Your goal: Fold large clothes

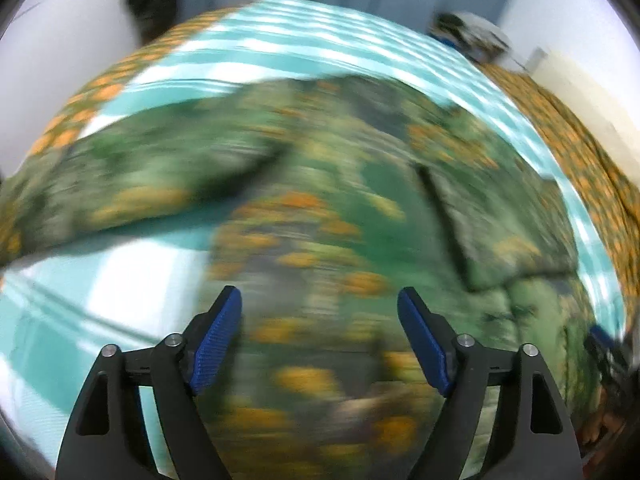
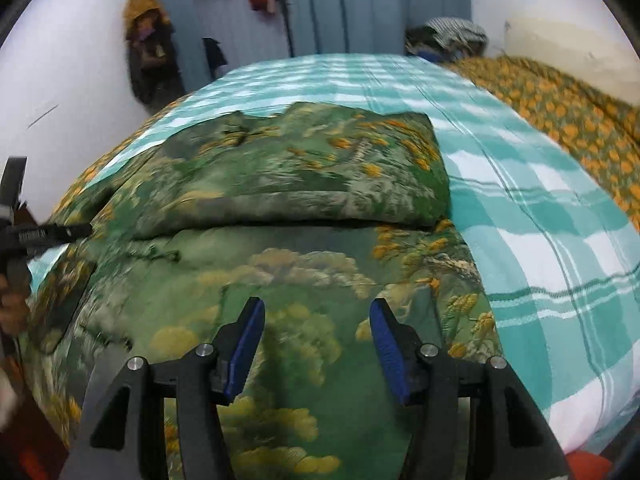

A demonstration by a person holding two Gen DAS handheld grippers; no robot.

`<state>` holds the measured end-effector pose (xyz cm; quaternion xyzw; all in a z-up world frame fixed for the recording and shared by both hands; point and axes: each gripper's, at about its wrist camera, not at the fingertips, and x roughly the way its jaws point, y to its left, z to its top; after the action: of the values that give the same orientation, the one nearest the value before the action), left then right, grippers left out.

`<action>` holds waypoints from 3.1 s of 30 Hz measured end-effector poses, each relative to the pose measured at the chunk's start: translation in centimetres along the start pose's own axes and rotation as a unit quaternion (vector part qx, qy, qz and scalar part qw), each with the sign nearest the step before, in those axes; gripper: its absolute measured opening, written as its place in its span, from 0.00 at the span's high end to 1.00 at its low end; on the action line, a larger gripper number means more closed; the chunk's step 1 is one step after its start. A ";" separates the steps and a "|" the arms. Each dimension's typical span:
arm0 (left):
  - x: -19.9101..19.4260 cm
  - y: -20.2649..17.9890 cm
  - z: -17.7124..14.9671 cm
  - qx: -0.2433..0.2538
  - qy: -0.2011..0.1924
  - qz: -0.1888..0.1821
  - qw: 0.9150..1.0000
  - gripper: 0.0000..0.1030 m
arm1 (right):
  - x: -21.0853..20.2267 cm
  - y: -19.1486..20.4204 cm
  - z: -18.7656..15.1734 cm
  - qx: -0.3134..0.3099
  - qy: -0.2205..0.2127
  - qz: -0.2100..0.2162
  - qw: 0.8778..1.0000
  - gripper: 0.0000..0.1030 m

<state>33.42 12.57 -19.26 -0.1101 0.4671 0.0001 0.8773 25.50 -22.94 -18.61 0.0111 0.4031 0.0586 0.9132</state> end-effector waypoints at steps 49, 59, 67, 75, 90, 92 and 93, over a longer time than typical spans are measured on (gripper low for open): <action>0.6 -11.9 0.3 0.288 -0.123 0.131 0.941 0.85 | 1.2 1.6 -2.0 -0.008 0.025 0.004 1.000 0.44; 0.7 -10.9 -5.5 0.266 -0.061 0.120 0.954 0.15 | -0.3 2.6 0.4 -0.013 0.014 0.031 0.999 0.44; -0.2 -5.6 -6.5 0.140 -0.054 0.103 0.983 0.15 | 5.8 6.4 7.5 0.132 0.070 0.273 0.950 0.44; -0.2 -1.4 -8.3 0.059 -0.047 0.078 0.994 0.12 | 13.4 11.3 7.5 0.198 0.160 0.325 0.911 0.44; -0.3 -1.6 -8.6 0.064 -0.049 0.083 0.993 0.11 | 13.4 8.7 13.9 0.066 0.060 0.110 0.990 0.86; -0.3 -1.7 -8.6 0.067 -0.048 0.086 0.993 0.11 | 15.5 8.2 12.8 0.063 0.089 0.102 0.989 0.80; -0.4 -1.7 -8.6 0.068 -0.047 0.086 0.993 0.11 | 15.8 8.0 12.6 0.064 0.091 0.102 0.989 0.79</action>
<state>26.34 9.26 -23.27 -0.0091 0.4321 0.0491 0.9005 44.55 -12.84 -21.13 0.1056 0.4838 0.1264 0.8596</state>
